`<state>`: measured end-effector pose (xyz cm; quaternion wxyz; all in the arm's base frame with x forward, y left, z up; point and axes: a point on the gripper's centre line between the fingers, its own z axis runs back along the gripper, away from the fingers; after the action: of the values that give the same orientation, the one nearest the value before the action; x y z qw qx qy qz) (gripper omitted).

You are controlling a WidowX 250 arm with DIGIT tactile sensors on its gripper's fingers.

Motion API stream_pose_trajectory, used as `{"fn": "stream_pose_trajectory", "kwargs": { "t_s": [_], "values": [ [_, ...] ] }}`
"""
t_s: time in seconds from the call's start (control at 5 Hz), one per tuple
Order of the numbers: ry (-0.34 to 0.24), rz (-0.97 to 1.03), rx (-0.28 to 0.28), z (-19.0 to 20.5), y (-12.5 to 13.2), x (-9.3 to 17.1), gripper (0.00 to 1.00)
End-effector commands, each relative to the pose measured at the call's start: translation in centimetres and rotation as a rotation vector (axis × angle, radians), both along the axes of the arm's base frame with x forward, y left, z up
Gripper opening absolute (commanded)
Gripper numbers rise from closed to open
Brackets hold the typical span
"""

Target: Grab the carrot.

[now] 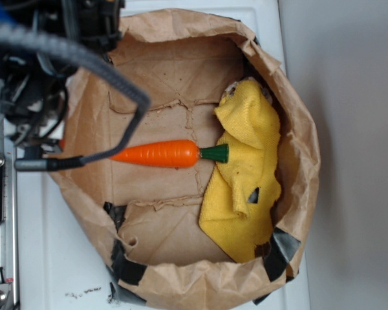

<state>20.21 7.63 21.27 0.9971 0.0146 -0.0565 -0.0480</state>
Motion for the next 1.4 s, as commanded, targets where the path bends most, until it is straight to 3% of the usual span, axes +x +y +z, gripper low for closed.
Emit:
{"fn": "stream_pose_trajectory", "kwargs": {
  "t_s": [0.0, 0.2, 0.4, 0.6, 0.8, 1.0, 1.2],
  "values": [
    [-0.023, -0.004, 0.013, 0.9, 0.0, 0.0, 1.00],
    [-0.023, -0.004, 0.013, 0.9, 0.0, 0.0, 1.00],
    [-0.017, 0.014, 0.054, 0.4, -0.5, -2.2, 1.00],
    [-0.002, 0.041, 0.046, -0.8, -1.6, -1.5, 1.00],
    [0.008, 0.068, 0.099, -4.1, -3.8, 3.5, 1.00],
    [0.049, 0.108, 0.122, -5.7, -4.0, 8.5, 1.00],
    [0.049, 0.144, 0.152, -7.2, -3.8, 13.0, 1.00]
  ]
}}
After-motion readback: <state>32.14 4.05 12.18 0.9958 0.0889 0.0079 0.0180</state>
